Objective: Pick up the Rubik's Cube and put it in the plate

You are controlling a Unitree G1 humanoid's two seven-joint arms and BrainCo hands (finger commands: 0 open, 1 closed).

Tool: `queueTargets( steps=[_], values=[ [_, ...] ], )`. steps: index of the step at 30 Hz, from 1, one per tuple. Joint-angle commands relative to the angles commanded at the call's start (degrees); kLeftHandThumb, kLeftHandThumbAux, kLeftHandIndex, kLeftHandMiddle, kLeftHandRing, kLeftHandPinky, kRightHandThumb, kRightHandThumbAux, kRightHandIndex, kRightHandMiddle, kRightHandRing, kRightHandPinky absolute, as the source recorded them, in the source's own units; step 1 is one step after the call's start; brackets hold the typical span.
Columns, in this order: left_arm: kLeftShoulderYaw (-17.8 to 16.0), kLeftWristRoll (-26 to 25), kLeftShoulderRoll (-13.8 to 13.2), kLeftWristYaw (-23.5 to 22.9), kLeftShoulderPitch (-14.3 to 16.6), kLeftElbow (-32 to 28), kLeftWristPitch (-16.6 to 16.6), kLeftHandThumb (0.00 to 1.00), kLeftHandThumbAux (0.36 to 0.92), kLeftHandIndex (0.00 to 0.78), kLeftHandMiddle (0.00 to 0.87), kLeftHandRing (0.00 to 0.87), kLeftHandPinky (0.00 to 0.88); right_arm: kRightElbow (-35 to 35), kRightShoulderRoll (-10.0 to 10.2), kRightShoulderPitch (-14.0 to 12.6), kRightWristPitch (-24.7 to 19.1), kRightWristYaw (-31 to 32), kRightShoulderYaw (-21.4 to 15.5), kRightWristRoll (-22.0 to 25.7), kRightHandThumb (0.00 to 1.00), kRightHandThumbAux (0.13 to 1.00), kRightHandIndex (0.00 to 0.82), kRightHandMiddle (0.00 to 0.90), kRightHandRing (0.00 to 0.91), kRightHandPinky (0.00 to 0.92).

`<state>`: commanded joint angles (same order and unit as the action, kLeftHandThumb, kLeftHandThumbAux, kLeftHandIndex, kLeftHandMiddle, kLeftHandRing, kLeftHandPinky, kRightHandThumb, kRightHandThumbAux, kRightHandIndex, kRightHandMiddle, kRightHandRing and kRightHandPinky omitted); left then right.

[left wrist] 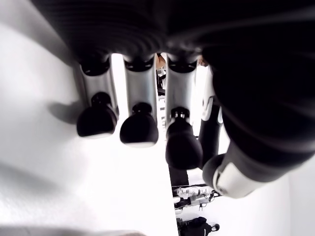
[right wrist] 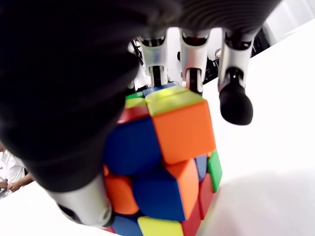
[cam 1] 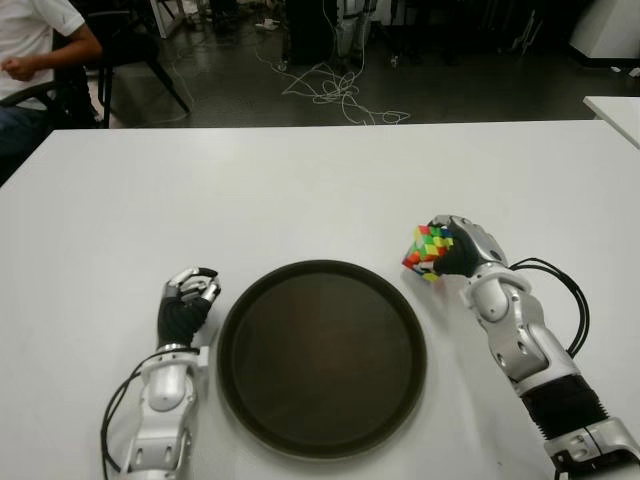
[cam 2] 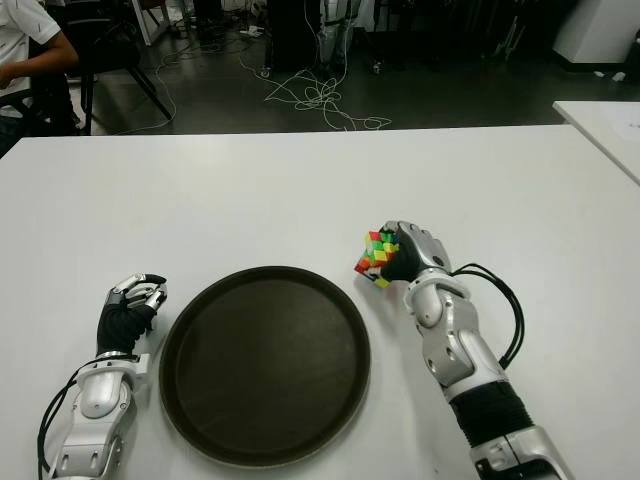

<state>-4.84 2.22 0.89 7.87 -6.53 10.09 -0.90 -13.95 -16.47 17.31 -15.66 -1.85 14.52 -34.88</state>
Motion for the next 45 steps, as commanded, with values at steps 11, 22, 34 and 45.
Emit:
queueTargets(
  steps=[11, 22, 34, 45],
  values=[
    [0.2, 0.6, -0.3, -0.1, 0.0, 0.0, -0.2, 0.71, 0.706, 0.443, 0.809, 0.828, 0.807, 0.2, 0.7, -0.3, 0.9, -1.4, -0.7, 0.9, 0.081, 0.893, 0.637, 0.76, 0.775, 0.768],
    [0.2, 0.4, -0.5, -0.5, 0.1, 0.1, 0.4, 0.712, 0.705, 0.443, 0.806, 0.824, 0.801, 2.1, 1.5, -1.1, 2.2, -3.3, -2.1, 2.4, 0.075, 0.899, 0.651, 0.766, 0.784, 0.778],
    [0.0, -0.7, -0.5, -1.6, 0.2, 0.4, -0.6, 0.71, 0.706, 0.443, 0.806, 0.826, 0.806, 8.2, 3.6, -4.4, 10.2, -7.5, -5.0, 6.7, 0.167, 0.847, 0.655, 0.795, 0.813, 0.812],
    [0.1, 0.0, -0.8, -1.3, 0.3, 0.9, -0.7, 0.711, 0.706, 0.443, 0.807, 0.821, 0.793, 14.2, 7.1, -7.4, 18.6, -11.3, -4.0, 7.7, 0.235, 0.823, 0.634, 0.796, 0.824, 0.815]
  ],
)
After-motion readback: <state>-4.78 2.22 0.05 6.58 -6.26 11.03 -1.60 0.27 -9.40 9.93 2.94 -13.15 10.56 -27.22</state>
